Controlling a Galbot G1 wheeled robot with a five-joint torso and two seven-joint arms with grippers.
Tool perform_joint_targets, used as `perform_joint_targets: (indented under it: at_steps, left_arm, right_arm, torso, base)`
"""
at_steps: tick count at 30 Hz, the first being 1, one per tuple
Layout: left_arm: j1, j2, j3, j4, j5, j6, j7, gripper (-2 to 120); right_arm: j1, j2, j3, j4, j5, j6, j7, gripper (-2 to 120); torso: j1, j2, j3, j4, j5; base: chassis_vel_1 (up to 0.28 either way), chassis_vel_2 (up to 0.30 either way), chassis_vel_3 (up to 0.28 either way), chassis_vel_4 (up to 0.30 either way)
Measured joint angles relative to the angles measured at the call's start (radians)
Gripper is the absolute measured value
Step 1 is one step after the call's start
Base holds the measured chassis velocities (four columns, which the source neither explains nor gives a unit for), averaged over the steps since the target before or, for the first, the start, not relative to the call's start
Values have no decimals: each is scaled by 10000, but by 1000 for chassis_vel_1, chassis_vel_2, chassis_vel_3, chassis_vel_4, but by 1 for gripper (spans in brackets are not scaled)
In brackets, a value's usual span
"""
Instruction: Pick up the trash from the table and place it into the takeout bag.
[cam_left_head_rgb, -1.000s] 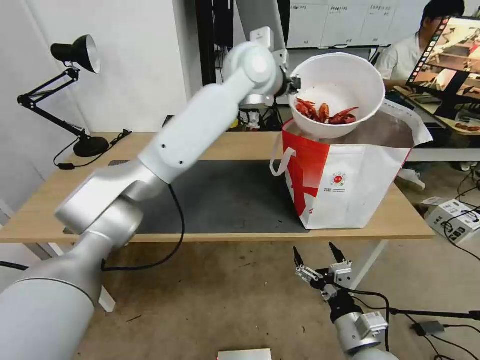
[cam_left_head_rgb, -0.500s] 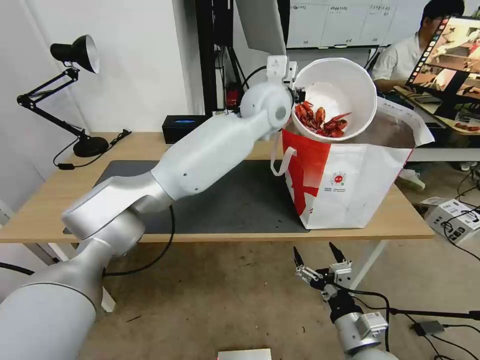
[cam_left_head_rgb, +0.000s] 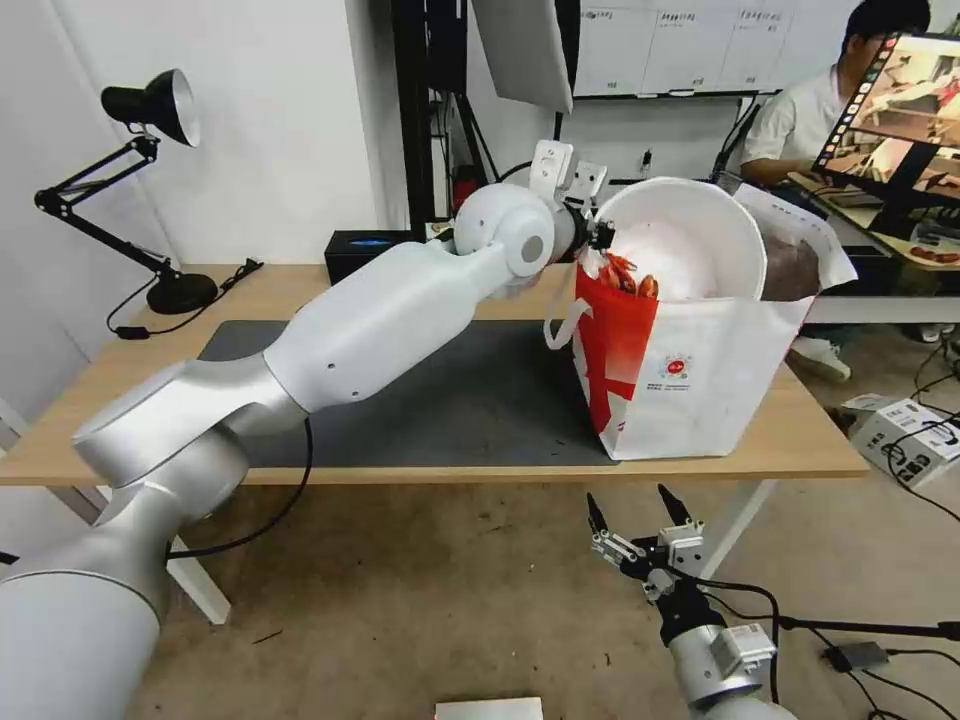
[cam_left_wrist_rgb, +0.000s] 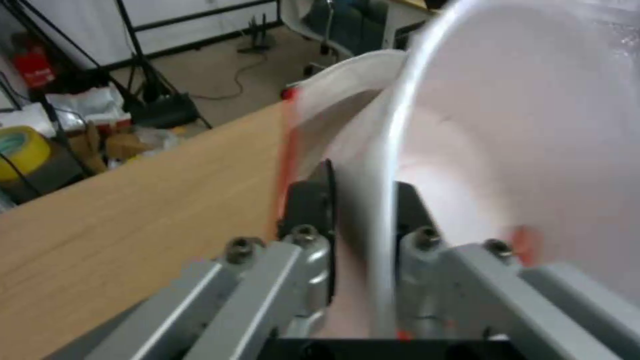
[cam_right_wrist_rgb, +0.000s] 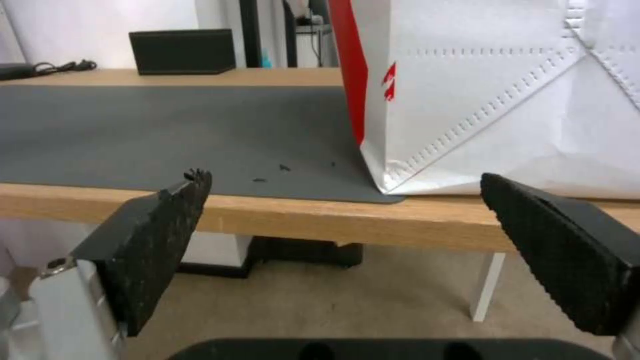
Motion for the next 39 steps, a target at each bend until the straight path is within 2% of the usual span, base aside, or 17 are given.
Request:
perform_joint_targets:
  at_steps: [3, 4, 8, 14, 16, 17, 20, 22, 23, 26, 28, 30, 32, 34, 35, 38, 39]
  left_arm:
    - [64, 102, -3, -136, -180, 110, 4, 30]
    - [64, 102, -3, -136, -180, 110, 4, 30]
    - [120, 213, -47, -276, -315, 162, -1, 43]
    - [232, 451, -284, -554, -466, 330, -24, 69]
    - [237, 463, -298, -565, -468, 324, -24, 71]
    - [263, 604, -409, -669, -472, 168, -25, 79]
    - [284, 736, -538, -760, -472, 8, -26, 84]
    - [376, 1113, -1068, -981, -472, -254, -38, 97]
    - [376, 1113, -1068, -981, -472, -254, -38, 97]
    - [644, 1806, -1619, -1415, -452, -464, -8, 107]
    - [776, 2094, -1709, -1622, -405, -545, 71, 109]
    - [1209, 2911, -1883, -2160, -263, -768, 274, 112]
    - [1382, 3175, -1942, -2328, -214, -846, 344, 113]
    - [2373, 4208, -2325, -3015, 0, -1252, 620, 115]
    - [2373, 4208, -2325, -3015, 0, -1252, 620, 115]
    - [3698, 5052, -2993, -3790, 403, -1565, 662, 113]
    - [3698, 5052, -2993, -3790, 403, -1565, 662, 113]
  right_arm:
    - [0, 0, 0, 0, 0, 0, 0, 100]
    - [0, 0, 0, 0, 0, 0, 0, 100]
    - [0, 0, 0, 0, 0, -1, 0, 100]
    - [0, 0, 0, 0, 0, 0, 0, 100]
    - [0, 0, 0, 0, 0, 0, 0, 100]
    - [0, 0, 0, 0, 0, 0, 0, 100]
    - [0, 0, 0, 0, 0, 0, 0, 100]
    - [0, 0, 1, 0, 0, 0, 0, 100]
    - [0, 0, 1, 0, 0, 0, 0, 100]
    - [0, 0, 0, 0, 0, 0, 0, 100]
    - [-1, 0, 0, 0, 0, -1, 0, 100]
    - [0, 0, 0, 0, 0, -1, 0, 100]
    - [0, 0, 1, 0, 0, 0, 0, 100]
    - [0, 0, 0, 0, 0, 0, 0, 100]
    - [0, 0, 0, 0, 0, 0, 0, 100]
    - [0, 0, 1, 0, 0, 0, 1, 100]
    - [0, 0, 1, 0, 0, 0, 1, 100]
  torso:
    - [1, -1, 0, 0, 0]
    - [1, -1, 0, 0, 0]
    - [0, 0, 0, 1, 0]
    - [0, -1, 0, 0, 0]
    - [0, -1, 0, 0, 0]
    - [0, 0, 0, -1, 0]
    - [0, 0, 0, 0, 1]
    - [0, -1, 0, 0, 1]
    - [0, -1, 0, 0, 1]
    - [0, 0, 0, -1, 0]
    - [0, 0, 0, 0, 0]
    - [0, 0, 0, 2, -2]
    - [0, 0, 0, 1, -1]
    - [0, 0, -1, 5, -6]
    - [0, 0, -1, 5, -6]
    - [0, 0, 0, 1, -6]
    - [0, 0, 0, 1, -6]
  base:
    - [0, 0, 0, 0]
    - [0, 0, 0, 0]
    - [0, 0, 0, 0]
    - [0, 0, 0, 0]
    - [0, 0, 0, 0]
    - [0, 0, 0, 0]
    - [0, 0, 0, 0]
    - [0, 0, 0, 0]
    - [0, 0, 0, 0]
    - [0, 0, 0, 0]
    - [0, 0, 0, 0]
    - [0, 0, 0, 0]
    - [0, 0, 0, 0]
    - [0, 0, 0, 0]
    - [0, 0, 0, 0]
    - [0, 0, 0, 0]
    - [0, 0, 0, 0]
